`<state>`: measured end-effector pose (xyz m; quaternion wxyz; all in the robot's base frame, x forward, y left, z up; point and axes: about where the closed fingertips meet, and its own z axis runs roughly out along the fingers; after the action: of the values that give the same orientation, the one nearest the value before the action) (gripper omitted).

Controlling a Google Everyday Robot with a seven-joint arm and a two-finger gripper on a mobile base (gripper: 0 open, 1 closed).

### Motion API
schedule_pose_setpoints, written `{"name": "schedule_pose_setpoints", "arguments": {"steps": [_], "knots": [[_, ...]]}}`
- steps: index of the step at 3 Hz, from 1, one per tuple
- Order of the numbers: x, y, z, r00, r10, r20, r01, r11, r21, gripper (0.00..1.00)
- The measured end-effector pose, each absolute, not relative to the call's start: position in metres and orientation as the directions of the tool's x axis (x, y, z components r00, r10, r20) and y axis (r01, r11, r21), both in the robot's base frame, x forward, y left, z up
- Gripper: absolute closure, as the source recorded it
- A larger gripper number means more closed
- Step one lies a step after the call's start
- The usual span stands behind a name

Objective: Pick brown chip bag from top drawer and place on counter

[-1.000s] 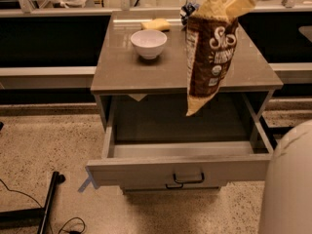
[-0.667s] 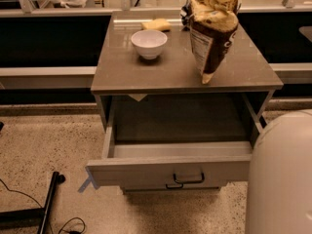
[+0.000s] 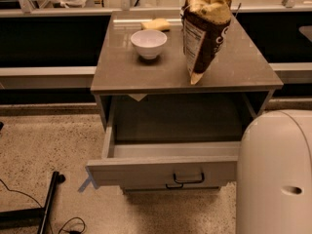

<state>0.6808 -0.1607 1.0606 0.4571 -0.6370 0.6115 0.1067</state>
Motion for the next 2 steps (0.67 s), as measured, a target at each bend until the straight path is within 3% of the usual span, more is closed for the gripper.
{"name": "schedule_pose_setpoints", "arguments": {"steps": [2], "knots": [[0.705, -0.176, 1.026, 0.236, -0.629, -0.741, -0.874, 0.196, -0.445, 1.0]]}}
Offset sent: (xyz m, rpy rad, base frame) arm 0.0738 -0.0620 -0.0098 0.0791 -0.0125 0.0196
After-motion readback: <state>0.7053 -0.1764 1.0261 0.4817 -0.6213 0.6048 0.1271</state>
